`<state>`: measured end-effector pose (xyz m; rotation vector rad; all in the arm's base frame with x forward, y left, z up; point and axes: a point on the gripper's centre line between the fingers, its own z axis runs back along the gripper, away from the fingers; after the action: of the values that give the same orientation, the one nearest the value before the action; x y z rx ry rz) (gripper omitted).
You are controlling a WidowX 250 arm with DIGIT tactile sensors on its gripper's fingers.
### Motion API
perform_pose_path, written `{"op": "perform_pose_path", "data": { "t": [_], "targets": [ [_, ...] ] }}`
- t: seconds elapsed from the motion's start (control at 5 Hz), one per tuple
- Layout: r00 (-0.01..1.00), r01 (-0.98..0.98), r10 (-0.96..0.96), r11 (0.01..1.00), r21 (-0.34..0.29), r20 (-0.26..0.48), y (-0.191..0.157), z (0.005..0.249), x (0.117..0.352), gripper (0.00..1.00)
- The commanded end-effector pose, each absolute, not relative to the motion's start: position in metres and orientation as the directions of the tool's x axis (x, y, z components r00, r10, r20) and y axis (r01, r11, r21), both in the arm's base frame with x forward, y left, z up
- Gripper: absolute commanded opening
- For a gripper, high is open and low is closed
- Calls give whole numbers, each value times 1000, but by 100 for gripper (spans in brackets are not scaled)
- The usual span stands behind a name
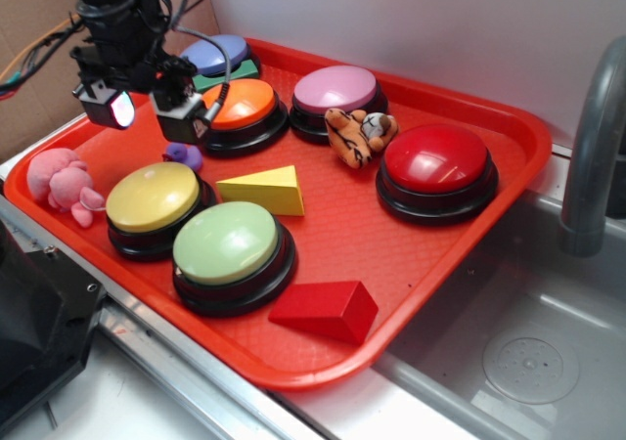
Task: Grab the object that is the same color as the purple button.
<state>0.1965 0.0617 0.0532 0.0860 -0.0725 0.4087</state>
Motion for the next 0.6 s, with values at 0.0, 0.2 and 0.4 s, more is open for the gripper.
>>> {"op": "perform_pose_path", "data": {
  "t": [0.0, 0.2, 0.4],
  "targets": [
    [897, -435, 430, 899, 41, 101, 67, 43, 202, 100],
    [898, -432, 426, 901, 31, 113, 66, 31, 200, 100],
    [902, -427, 419, 903, 59, 105, 67, 23, 203, 100]
  ]
}}
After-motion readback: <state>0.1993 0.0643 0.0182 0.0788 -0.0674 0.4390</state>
